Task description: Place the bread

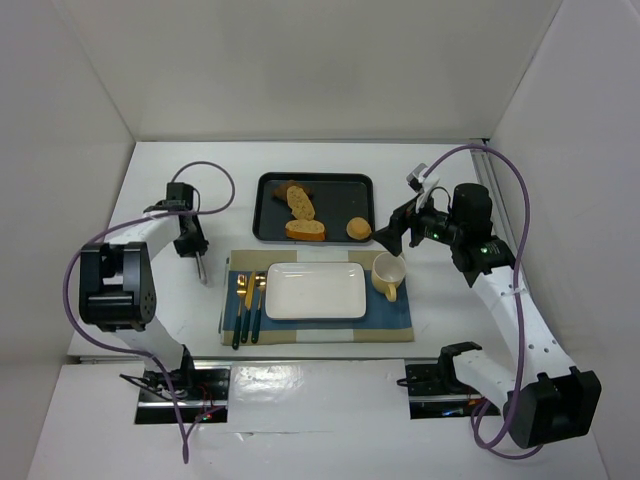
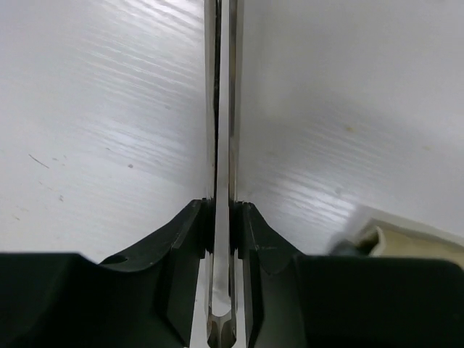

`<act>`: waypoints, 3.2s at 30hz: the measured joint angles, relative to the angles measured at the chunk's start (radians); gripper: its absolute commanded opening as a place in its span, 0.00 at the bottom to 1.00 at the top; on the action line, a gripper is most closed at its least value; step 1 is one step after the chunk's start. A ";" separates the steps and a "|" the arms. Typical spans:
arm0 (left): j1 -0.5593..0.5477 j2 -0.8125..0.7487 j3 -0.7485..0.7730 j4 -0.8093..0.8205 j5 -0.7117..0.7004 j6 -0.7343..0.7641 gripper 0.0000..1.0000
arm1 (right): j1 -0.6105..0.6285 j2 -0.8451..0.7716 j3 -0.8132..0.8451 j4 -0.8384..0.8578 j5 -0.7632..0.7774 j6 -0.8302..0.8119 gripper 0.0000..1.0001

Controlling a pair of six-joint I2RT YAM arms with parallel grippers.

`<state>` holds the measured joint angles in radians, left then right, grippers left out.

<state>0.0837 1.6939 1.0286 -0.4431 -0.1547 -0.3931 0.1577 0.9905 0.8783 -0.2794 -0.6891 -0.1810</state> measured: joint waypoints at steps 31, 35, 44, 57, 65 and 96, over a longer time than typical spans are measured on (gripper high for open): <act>-0.232 -0.266 0.024 0.112 0.597 0.092 0.66 | 0.000 0.000 0.000 0.000 0.024 -0.020 1.00; -0.237 -0.266 0.024 0.123 0.600 0.105 0.66 | 0.000 0.000 0.000 0.000 0.024 -0.022 1.00; -0.252 -0.193 0.049 0.128 0.522 0.107 0.64 | 0.000 0.000 0.000 0.000 0.024 -0.022 1.00; -0.253 -0.073 0.080 0.158 0.544 0.114 0.63 | 0.000 0.004 0.000 0.000 0.023 -0.022 1.00; -0.253 -0.070 0.080 0.169 0.591 0.130 0.35 | 0.000 0.007 0.000 0.000 0.024 -0.022 1.00; -0.256 -0.212 0.039 0.167 0.635 0.124 0.00 | 0.000 0.007 0.000 -0.001 0.024 -0.022 1.00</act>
<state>-0.1722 1.4815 1.0676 -0.2756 0.4801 -0.2687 0.1577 0.9974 0.8783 -0.2802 -0.6655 -0.2031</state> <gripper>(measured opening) 0.406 0.999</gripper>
